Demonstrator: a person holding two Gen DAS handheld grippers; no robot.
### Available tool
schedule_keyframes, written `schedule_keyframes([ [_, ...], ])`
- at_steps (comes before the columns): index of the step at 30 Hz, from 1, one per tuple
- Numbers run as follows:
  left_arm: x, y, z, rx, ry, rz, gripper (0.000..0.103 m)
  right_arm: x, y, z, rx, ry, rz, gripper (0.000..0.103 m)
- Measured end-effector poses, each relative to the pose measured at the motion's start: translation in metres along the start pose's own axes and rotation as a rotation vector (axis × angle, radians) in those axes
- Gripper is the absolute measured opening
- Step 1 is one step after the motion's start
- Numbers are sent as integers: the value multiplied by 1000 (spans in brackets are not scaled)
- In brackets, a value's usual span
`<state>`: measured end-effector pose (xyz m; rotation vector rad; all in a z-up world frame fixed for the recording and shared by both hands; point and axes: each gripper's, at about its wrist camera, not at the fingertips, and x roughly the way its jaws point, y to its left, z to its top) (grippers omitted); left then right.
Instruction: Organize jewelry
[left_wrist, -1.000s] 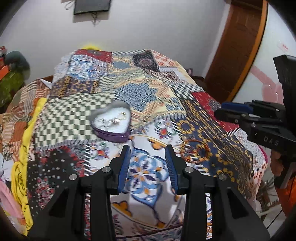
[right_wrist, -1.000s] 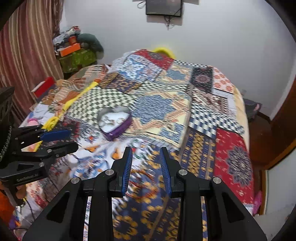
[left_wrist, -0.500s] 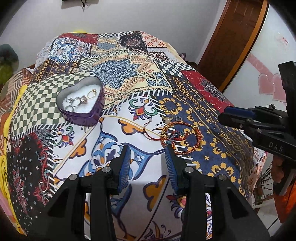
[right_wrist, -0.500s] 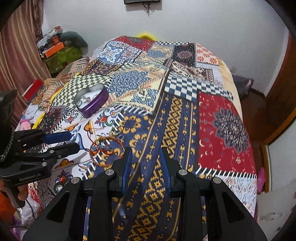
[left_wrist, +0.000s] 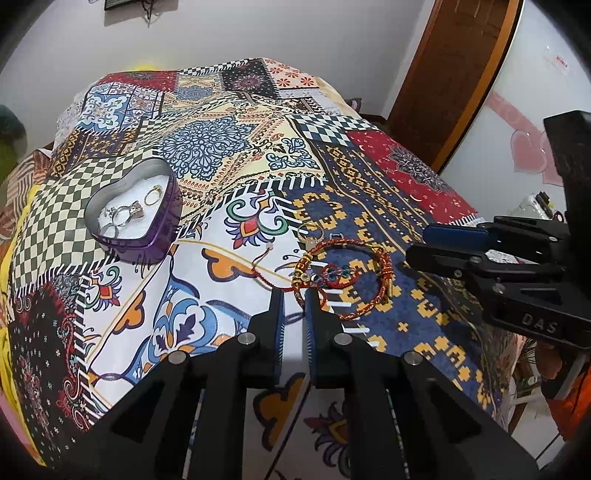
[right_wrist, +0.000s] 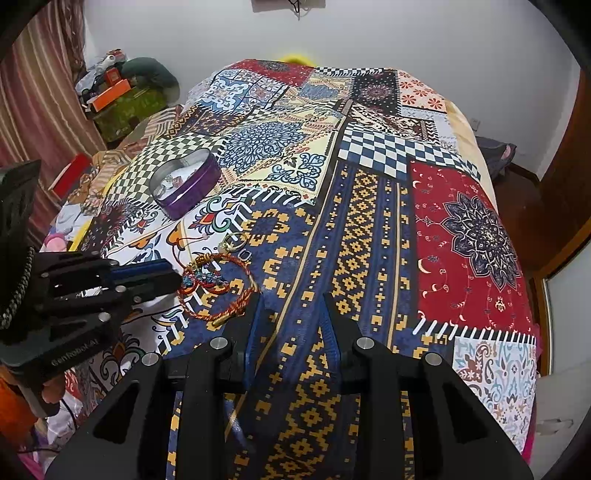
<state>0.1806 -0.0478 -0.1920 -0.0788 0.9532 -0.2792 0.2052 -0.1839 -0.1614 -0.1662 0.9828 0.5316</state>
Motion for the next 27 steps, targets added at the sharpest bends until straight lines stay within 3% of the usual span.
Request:
schedule_keyframes([
  [16,15,-6,14,10,14,-26,10,1,-1,-2,-3,3,-1,27],
  [22,12,-12,10,38,-11,-1,1,-2,-4,1,21,-5,11,27],
  [27,-9,-8,13,22,-79,9,0,-4,-7,2,34,-11,14,27],
])
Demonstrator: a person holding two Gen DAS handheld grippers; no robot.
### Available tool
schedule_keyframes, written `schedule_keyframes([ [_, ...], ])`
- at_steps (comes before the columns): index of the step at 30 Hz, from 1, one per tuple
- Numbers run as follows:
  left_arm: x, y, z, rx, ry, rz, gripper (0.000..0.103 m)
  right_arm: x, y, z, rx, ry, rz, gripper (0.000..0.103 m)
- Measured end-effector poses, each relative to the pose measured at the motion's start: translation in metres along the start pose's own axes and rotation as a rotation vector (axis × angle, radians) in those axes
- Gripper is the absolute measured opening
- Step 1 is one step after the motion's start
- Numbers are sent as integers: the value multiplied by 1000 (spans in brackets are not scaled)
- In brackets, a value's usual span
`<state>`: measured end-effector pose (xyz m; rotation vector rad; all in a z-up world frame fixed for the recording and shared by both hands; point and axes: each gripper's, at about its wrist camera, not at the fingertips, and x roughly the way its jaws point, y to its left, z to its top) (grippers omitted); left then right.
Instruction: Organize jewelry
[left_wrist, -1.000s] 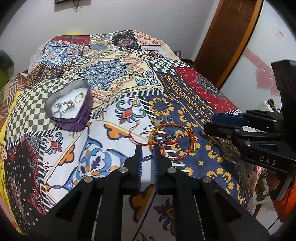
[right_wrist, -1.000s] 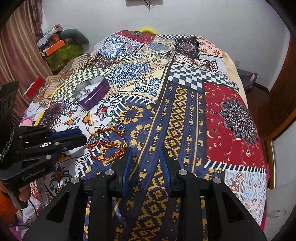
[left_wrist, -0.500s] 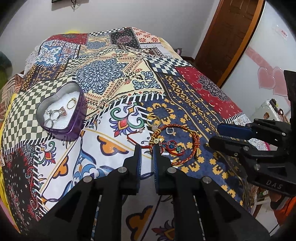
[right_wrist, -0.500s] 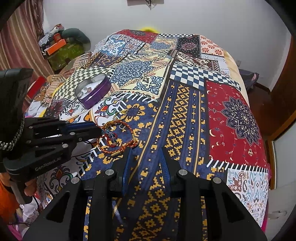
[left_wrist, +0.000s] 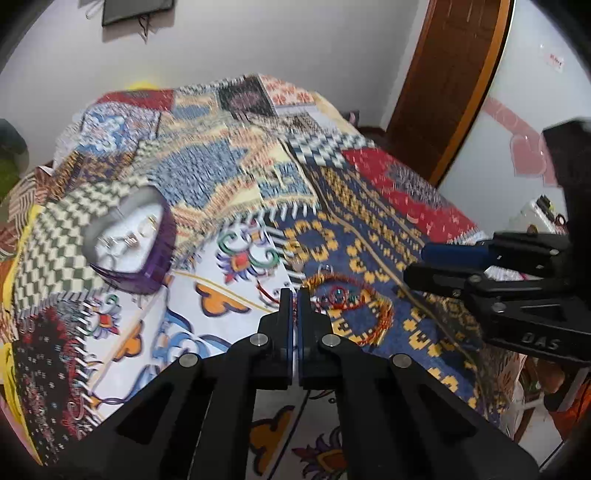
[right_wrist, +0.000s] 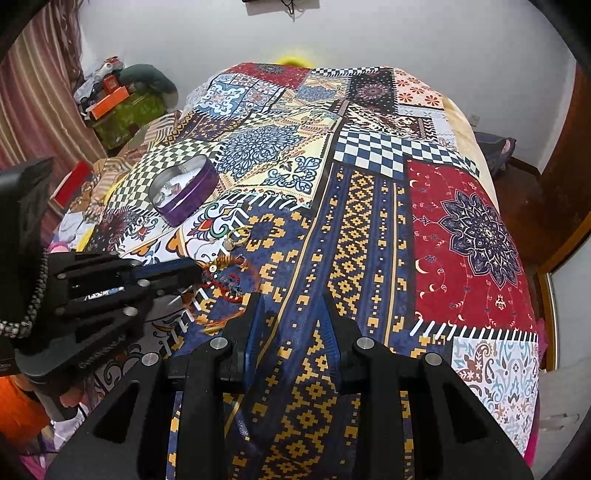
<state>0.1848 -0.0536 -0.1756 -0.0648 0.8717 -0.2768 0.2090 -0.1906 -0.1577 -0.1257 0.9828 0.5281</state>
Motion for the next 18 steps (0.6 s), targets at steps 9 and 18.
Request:
schedule_keyframes([
  [9,-41,8,10,6,-87,-1,0,0,-1,4,14,-5,17,27],
  [18,-2,14,-5,12,64,7,23,3,1,3,19,9,34,27],
])
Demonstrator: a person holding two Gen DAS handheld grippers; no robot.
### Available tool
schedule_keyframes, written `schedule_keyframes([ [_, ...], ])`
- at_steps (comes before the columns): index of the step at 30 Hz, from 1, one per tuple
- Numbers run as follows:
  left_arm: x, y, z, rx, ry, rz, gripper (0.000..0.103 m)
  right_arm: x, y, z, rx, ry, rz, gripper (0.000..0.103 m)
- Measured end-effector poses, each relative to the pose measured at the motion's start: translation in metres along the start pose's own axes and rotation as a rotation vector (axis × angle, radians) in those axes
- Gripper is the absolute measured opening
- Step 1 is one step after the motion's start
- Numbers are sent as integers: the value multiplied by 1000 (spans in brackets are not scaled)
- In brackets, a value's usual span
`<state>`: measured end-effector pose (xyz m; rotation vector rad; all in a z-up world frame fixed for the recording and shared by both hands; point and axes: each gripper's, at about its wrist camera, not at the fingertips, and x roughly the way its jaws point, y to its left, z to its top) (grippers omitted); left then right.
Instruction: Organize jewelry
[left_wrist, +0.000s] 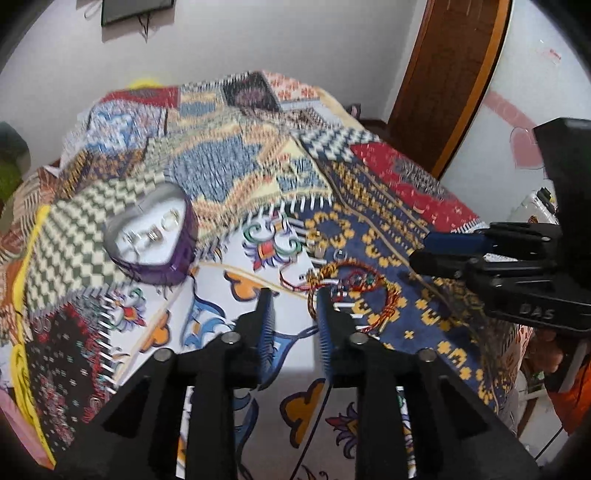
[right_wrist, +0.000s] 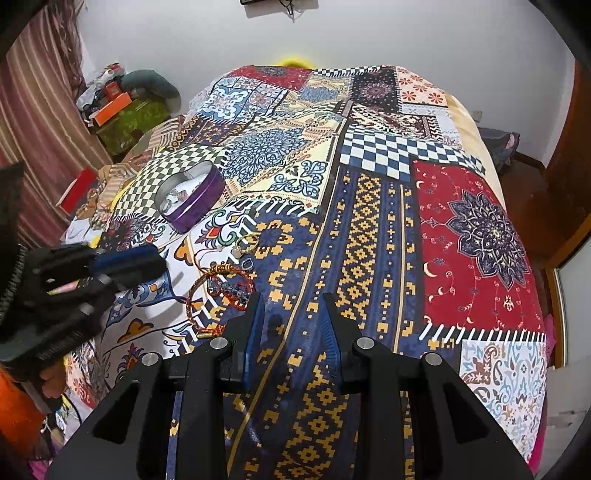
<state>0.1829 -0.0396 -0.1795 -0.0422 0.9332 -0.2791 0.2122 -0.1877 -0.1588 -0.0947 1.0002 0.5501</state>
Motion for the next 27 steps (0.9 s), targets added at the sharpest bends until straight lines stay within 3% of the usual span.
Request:
schedule_keyframes([
  [3,10,-1,-1,-5,21,-5,23,1,-2,-1,1,7,-4,27],
  [11,3,-11,15,61,-55,5,23,3,-9,-4,13,20,-5,27],
  [22,24,-19,16,128,-13,-6,23,7,-8,-4,8,24,9,27],
  [27,36,-13,15,104,9,-4,16,8,-8,-4,10,25,10,27],
])
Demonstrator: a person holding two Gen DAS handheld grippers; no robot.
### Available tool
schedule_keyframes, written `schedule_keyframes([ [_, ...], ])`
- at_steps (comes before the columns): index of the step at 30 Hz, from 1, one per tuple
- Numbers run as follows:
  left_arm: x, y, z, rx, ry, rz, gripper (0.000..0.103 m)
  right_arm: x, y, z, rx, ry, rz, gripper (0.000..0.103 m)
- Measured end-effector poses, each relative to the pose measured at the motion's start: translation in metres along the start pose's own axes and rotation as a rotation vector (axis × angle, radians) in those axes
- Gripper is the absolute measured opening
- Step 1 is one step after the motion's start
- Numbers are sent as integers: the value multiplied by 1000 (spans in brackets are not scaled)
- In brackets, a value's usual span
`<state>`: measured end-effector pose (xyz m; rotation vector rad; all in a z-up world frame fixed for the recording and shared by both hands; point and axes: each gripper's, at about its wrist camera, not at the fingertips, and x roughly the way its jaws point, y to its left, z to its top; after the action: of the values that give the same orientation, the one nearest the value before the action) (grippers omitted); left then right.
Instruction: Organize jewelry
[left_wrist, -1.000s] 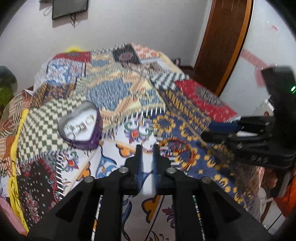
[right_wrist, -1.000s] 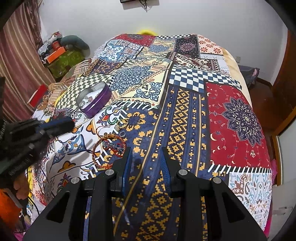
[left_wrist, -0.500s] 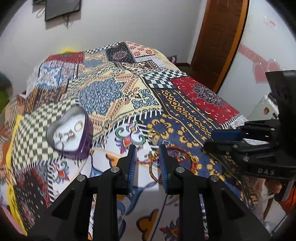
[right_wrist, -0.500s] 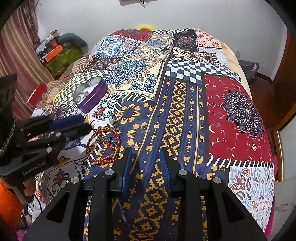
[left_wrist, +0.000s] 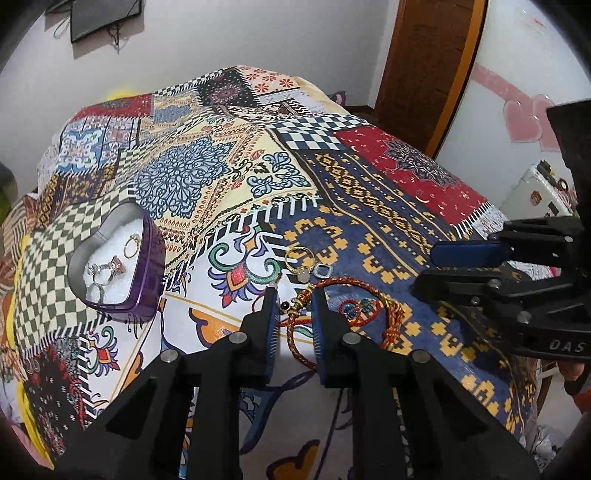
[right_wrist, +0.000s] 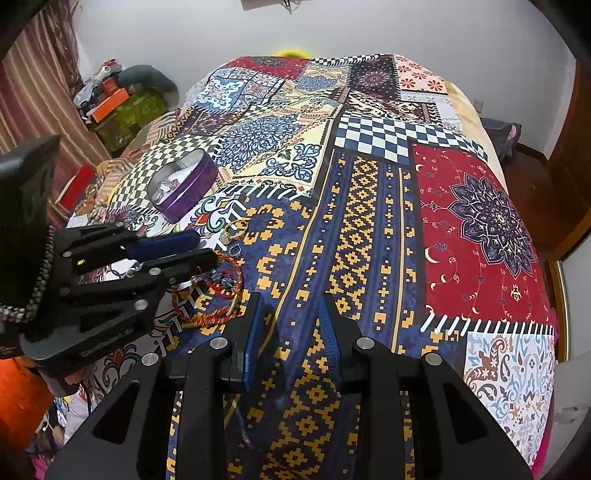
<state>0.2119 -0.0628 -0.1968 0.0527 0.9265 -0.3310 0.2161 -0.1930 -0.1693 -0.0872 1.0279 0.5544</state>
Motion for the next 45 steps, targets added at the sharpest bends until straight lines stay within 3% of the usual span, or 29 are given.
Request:
schedule_keyframes([
  [7,-3,6,0,-48,-21,-34,10,0,1,0,-5,-2,1,27],
  [18,-57,21,3,-96,-152,15,10,-7,11,11,-22,-34,14,27],
  [29,-58,61,-39,-193,-94,68,10,22,46,15,-116,17,38,27],
  [41,-56,61,-53,-210,-90,66,10,36,61,8,-202,2,3,27],
  [42,-57,61,-52,-209,-91,67,10,36,60,8,-200,2,6,26],
  [44,-58,59,-52,-205,-97,71,10,35,61,7,-200,6,16,9],
  [45,-59,59,-52,-206,-99,70,10,36,63,8,-199,8,16,9],
])
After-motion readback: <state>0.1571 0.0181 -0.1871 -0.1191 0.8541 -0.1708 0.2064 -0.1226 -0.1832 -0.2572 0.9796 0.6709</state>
